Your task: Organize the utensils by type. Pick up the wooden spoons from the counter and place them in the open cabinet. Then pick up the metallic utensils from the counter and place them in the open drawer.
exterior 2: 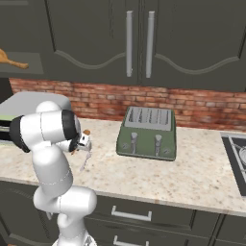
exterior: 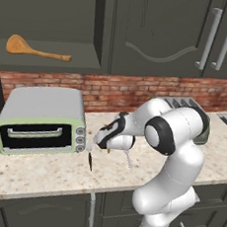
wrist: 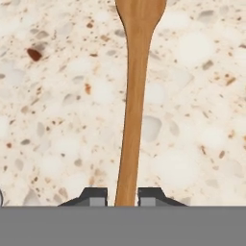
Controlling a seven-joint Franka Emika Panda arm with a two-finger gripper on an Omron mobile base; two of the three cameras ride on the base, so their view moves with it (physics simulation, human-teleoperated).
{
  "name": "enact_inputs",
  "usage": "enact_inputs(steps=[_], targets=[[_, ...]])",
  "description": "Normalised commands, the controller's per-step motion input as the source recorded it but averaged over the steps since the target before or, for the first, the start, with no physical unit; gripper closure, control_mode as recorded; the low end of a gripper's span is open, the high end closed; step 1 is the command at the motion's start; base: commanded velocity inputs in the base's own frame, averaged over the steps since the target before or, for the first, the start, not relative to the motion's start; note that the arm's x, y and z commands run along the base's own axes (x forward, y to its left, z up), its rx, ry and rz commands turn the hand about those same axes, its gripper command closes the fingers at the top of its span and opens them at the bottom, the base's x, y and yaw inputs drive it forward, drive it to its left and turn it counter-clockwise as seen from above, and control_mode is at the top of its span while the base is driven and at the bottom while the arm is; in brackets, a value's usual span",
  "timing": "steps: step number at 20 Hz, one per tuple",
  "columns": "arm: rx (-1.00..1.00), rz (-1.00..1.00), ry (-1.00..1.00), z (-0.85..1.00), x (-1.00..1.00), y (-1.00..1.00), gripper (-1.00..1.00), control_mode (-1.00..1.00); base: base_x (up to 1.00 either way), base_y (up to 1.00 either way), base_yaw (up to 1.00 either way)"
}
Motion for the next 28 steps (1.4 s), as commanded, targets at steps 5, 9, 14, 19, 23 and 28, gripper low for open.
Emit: enact_inputs(steps=[5, 9, 14, 19, 23, 28], targets=[[-0.1, 0.0, -0.01, -0.95, 0.1, 0.0, 1.0, -1.0, 0.0, 0.0, 0.0], [-0.12, 0.0, 0.0, -0.87, 0.08, 0.0, 1.0, -1.0, 0.0, 0.0, 0.0], [-0.08, 0.0, 0.0, -0.74, 0.11, 0.0, 1.0, -1.0, 0.0, 0.0, 0.0], [0.05, 0.0, 0.07, -0.27, 0.11, 0.0, 1.0, -1.0, 0.0, 0.0, 0.0], [0.06, 0.0, 0.05, -0.02, 0.0, -0.04, 1.0, -1.0, 0.0, 0.0, 0.0], [0.04, 0.02, 0.0, 0.06, -0.01, -0.01, 1.0, -1.0, 0.0, 0.0, 0.0]])
